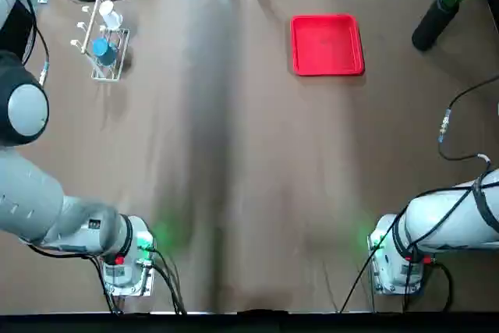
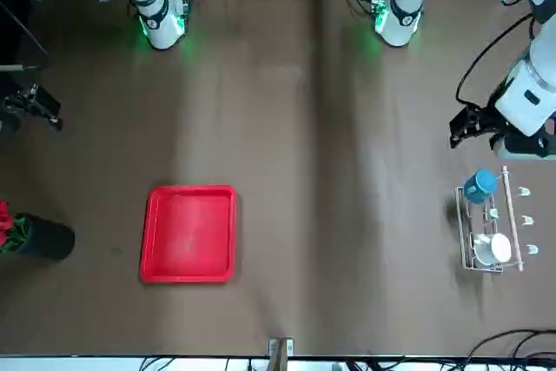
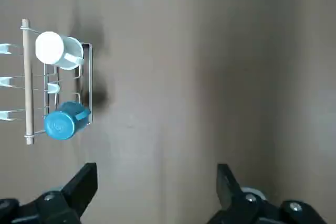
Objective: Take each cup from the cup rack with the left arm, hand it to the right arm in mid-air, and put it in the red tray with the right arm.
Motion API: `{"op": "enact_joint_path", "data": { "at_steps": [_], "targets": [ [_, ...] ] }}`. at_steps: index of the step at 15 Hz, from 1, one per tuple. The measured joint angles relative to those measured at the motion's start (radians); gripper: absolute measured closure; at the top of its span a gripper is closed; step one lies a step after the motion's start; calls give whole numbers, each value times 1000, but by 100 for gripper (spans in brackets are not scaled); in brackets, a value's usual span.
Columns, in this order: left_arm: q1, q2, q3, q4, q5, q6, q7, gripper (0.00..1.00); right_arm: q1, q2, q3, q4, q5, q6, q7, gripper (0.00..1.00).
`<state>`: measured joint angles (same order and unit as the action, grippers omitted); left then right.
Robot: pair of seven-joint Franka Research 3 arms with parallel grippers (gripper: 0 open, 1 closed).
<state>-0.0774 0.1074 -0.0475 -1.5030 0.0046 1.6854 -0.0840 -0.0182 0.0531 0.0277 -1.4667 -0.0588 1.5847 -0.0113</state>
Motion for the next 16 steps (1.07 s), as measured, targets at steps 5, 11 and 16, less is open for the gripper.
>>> {"op": "enact_joint_path", "data": {
  "at_steps": [5,11,16],
  "targets": [
    [0,1,0,0,0,1,0,0,7,0,9,21,6,11,0,0],
    [0,4,0,-1,0,2,0,0,12,1,7,23,180,3,1,0],
    [1,66,1,-8,0,3,15,0,8,1,4,23,180,1,1,0]
  ]
}}
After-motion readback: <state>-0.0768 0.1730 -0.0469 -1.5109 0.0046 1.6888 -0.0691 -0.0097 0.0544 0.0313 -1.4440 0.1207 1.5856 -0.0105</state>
